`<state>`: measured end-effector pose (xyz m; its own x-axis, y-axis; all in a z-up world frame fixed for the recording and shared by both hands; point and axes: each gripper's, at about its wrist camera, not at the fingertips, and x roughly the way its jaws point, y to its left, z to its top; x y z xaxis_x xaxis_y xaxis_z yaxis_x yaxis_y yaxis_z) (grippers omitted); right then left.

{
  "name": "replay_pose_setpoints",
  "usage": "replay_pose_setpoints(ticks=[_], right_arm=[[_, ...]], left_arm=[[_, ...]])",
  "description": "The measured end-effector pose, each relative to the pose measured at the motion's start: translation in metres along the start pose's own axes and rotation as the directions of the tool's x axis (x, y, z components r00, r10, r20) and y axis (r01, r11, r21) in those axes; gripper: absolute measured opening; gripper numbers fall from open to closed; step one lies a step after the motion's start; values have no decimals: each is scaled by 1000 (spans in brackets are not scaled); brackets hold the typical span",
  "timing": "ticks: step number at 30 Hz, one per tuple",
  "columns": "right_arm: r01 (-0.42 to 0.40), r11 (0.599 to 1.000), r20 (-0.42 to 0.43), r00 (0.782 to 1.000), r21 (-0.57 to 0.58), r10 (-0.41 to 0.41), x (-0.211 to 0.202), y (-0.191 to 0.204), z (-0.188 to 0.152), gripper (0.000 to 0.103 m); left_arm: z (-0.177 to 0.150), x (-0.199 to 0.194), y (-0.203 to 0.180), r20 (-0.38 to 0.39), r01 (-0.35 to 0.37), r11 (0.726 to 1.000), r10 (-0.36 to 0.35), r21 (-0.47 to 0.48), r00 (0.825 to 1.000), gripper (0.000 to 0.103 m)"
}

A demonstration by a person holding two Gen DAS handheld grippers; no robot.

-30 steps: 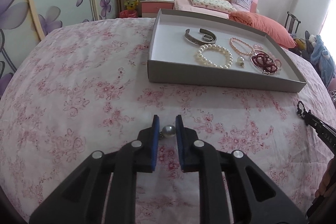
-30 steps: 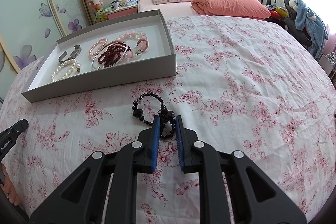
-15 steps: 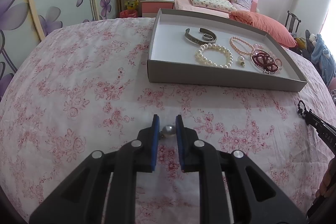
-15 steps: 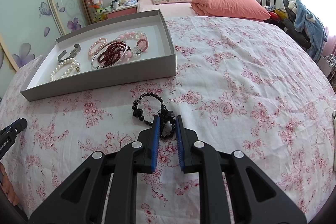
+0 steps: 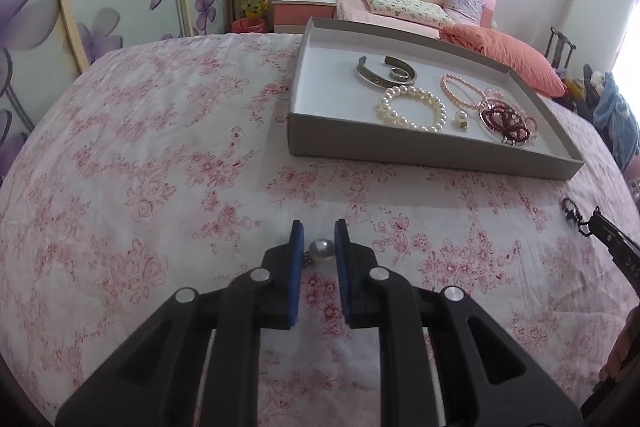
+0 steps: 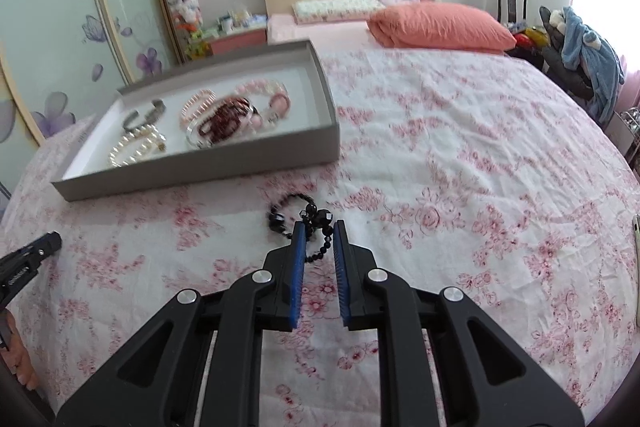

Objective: Organize jewelry
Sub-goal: 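Carry the pearl earring and black bead bracelet over the gray tray with both grippers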

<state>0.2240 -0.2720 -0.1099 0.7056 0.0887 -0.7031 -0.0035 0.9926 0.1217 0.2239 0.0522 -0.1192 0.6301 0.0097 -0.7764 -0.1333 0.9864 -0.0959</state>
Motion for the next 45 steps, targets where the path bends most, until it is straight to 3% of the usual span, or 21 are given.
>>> replay_pose_setpoints(ticks=[2,8,15,16,17,19,25,27,29,31,38,45], right_arm=[[-26,1000,27,999,-6,26,-8,3,2,5],[-67,998,70,995,-17,68,-21,7,11,3],[-44,997,-19,999,62,45,0,-11,10,5],[-34,997,-38,999,70,36,4,-13,10,13],[-25,996,-50,998,80,29,8,-16,11,29],[-16,994,-66,998,107,23,14,-21,12,47],[4,995,-114,993,102,7,32,-23,15,48],[12,998,-116,993,66,-4,32,-18,14,46],[32,999,-117,993,22,-30,31,-12,11,24],[36,999,-110,993,12,-34,28,-13,7,17],[3,997,-54,999,83,1,15,-23,9,15],[-54,997,33,998,64,52,-6,-9,25,15]], left_arm=[[-1,-7,3,18,4,1000,-4,-20,1000,16],[5,-30,1,98,36,999,-34,-13,995,16],[8,-38,-1,113,43,999,-41,-15,993,16],[8,-38,0,112,41,999,-39,-17,993,16],[8,-38,0,111,40,999,-38,-20,993,16],[9,-38,1,110,39,999,-36,-24,993,16],[8,-37,3,104,33,999,-30,-29,994,16],[7,-36,3,101,31,999,-28,-30,994,16],[8,-35,4,100,30,999,-27,-33,995,16],[8,-35,4,99,33,999,-29,-36,995,16],[8,-35,1,105,41,999,-37,-31,994,16],[10,-37,0,114,41,999,-37,-33,993,16]])
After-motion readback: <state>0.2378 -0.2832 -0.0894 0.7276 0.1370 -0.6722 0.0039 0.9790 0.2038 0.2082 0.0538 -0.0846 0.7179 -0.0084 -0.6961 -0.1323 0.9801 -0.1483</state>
